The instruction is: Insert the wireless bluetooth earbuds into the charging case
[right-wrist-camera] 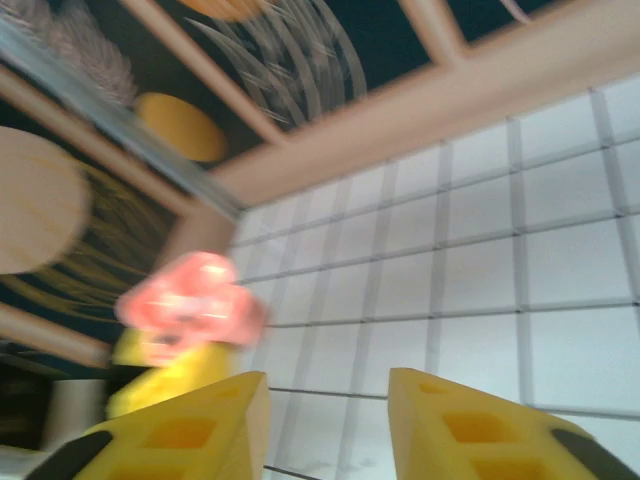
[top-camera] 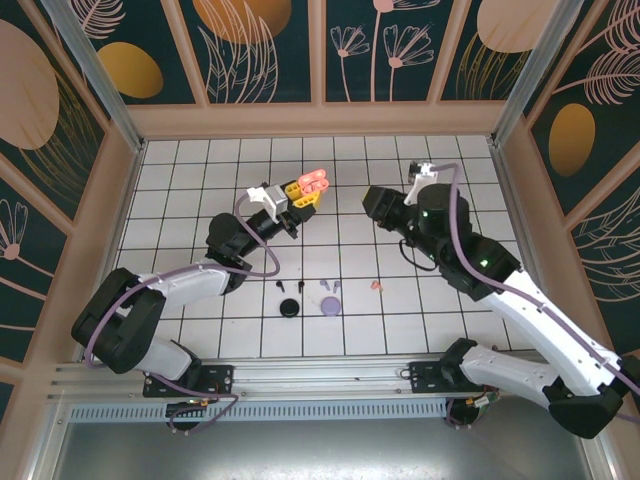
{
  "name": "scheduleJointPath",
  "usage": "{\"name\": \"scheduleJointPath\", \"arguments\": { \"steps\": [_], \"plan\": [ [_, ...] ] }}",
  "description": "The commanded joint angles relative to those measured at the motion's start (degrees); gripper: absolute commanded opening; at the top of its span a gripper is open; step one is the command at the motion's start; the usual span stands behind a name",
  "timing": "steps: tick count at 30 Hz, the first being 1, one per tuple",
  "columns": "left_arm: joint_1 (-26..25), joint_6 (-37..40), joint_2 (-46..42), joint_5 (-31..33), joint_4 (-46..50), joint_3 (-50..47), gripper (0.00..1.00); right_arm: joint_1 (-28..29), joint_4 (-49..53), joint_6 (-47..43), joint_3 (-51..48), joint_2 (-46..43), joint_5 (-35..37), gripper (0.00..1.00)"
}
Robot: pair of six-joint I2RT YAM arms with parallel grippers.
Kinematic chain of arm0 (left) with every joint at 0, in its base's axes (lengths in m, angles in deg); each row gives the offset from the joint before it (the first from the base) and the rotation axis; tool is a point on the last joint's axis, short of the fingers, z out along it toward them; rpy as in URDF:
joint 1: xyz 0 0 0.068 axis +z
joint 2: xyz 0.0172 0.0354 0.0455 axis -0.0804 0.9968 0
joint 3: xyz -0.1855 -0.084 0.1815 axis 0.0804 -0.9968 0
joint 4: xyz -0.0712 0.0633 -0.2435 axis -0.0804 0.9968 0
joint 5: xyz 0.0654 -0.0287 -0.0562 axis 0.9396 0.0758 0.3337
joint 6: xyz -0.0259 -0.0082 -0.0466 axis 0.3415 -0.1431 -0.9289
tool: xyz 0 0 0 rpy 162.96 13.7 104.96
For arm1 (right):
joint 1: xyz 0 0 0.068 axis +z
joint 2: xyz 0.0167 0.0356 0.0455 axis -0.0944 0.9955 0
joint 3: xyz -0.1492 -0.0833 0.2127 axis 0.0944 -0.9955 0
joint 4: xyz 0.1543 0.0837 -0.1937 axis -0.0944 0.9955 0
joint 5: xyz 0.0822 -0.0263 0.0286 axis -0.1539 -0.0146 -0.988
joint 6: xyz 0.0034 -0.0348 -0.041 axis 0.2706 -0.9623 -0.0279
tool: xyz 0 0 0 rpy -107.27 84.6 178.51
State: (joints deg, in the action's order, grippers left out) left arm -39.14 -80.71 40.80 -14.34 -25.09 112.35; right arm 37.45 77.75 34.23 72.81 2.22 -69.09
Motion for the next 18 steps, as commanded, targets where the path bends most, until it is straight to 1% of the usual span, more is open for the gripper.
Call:
{"name": "scheduleJointPath", "arguments": {
  "steps": [1, 3, 8, 12, 15, 18],
  "plan": [
    [-0.41, 0.03, -2.78, 1.80, -3.19, -1.16, 0.00, -1.84, 5.77, 3.49, -6.55, 1.27, 1.41, 0.49],
    [-0.46, 0.14, -3.74, 2.94, -2.84, -1.86, 0.00, -2.58, 6.41, 4.58, -9.49, 1.86, 1.69, 0.53],
    [-0.46, 0.77, -5.82, 2.06, -1.34, -2.95, 0.00, -3.50, 8.39, 5.99, -14.53, 6.06, 1.16, 0.60],
    [-0.37, 1.27, -7.13, 1.03, -0.55, -3.64, 0.00, -3.50, 7.56, 2.48, -16.90, 11.99, -1.52, 0.62],
    [-0.43, 1.53, -8.23, 1.42, -0.10, -4.14, 0.00, -3.68, 7.25, 1.69, -18.03, 16.13, -1.30, 0.63],
    [-0.41, 1.98, -9.09, 1.24, 0.62, -4.34, 0.00, -4.00, 3.62, 1.83, -20.43, 17.95, -3.15, 0.63]
  ]
}}
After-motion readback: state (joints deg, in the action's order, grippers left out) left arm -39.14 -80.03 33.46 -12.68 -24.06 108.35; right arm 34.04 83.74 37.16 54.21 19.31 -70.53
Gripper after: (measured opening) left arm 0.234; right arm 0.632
